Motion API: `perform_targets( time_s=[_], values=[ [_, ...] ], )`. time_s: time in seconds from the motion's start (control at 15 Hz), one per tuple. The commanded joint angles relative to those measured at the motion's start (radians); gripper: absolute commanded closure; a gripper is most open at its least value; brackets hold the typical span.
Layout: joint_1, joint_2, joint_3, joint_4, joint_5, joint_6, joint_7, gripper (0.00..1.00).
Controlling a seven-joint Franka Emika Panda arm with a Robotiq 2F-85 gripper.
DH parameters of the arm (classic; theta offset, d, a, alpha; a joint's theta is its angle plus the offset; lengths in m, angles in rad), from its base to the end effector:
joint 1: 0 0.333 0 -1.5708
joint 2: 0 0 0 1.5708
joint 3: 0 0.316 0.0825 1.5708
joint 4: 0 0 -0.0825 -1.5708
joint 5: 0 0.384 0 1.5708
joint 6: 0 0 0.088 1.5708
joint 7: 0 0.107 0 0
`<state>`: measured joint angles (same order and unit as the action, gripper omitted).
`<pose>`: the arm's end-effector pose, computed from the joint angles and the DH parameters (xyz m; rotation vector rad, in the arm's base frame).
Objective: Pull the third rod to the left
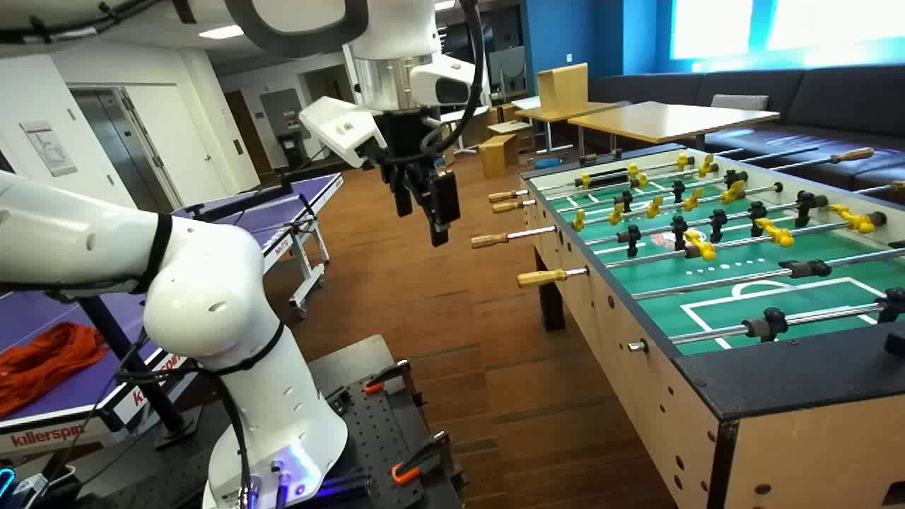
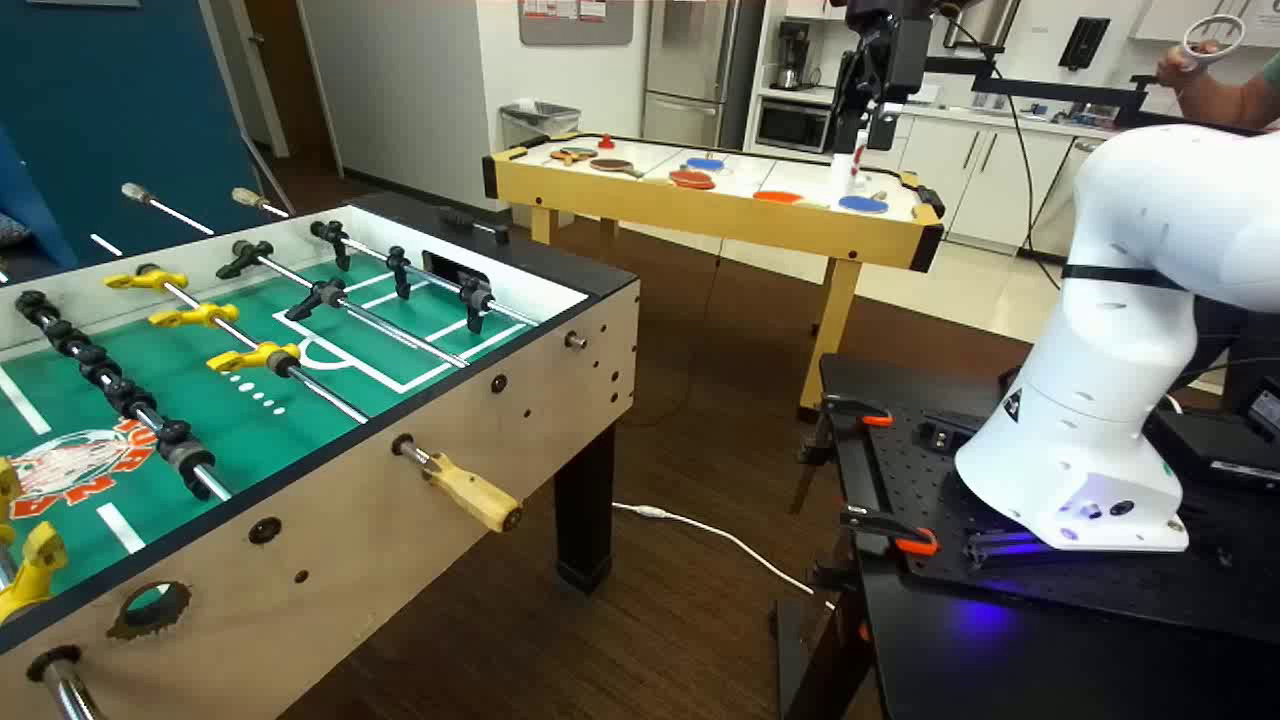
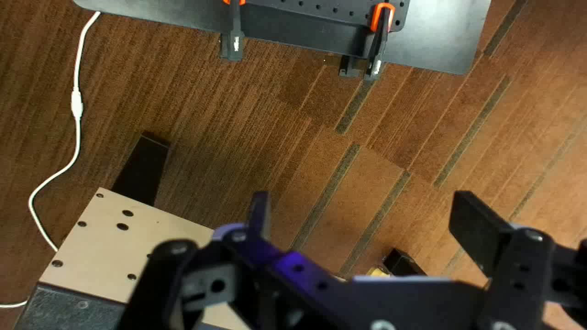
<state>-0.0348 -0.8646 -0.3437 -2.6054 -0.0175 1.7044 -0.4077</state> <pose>0.2731 -0.1191 0.4924 -2.8827 -0.2256 -0.0258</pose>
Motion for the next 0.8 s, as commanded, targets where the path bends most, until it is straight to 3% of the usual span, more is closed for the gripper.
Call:
perform_targets(
  time_s=[0.0,0.27,0.73],
  values=[
    [-0.016,0.005,0.012,0.001,0.010,-0.001,-0.010,0.00],
    [-0.016,0.005,0.012,0.001,0.010,-0.001,-0.010,0.00],
    [0.048,0.295,0.054,0.039,0.099,0.311,0.060,0.00]
  ],
)
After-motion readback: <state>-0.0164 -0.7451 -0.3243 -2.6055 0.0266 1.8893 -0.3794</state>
